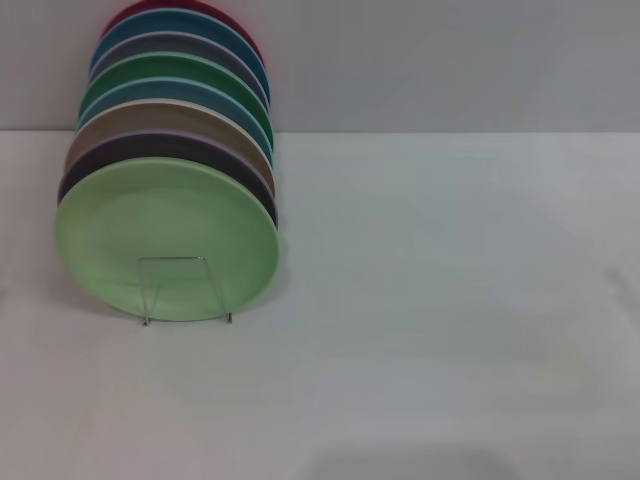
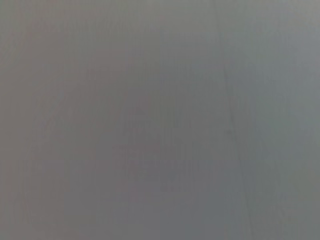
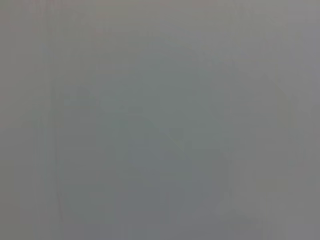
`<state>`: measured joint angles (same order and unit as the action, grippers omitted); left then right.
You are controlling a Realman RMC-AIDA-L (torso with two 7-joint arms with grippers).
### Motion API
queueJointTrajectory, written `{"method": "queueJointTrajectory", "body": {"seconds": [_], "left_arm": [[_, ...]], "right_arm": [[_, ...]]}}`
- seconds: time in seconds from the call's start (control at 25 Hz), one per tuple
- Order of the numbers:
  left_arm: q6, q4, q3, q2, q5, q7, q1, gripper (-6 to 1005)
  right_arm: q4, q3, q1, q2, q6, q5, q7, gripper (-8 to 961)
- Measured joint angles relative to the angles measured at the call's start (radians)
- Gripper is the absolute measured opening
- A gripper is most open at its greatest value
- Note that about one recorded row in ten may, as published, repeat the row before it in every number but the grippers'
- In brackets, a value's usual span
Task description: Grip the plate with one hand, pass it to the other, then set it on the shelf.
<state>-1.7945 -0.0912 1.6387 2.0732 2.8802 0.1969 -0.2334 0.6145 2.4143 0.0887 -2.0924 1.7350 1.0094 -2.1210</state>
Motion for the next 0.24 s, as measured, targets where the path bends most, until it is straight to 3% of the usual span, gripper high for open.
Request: {"method": "queueJointTrajectory", "body": {"seconds": [0.24], "left_arm": [[0.012,0.015,0.000,0.001,0.000,-0.029,0.004,796]], "right_arm": [[-0.005,-0.001,-0.002,0.000,-0.008,-0.002,0.002,631]]}}
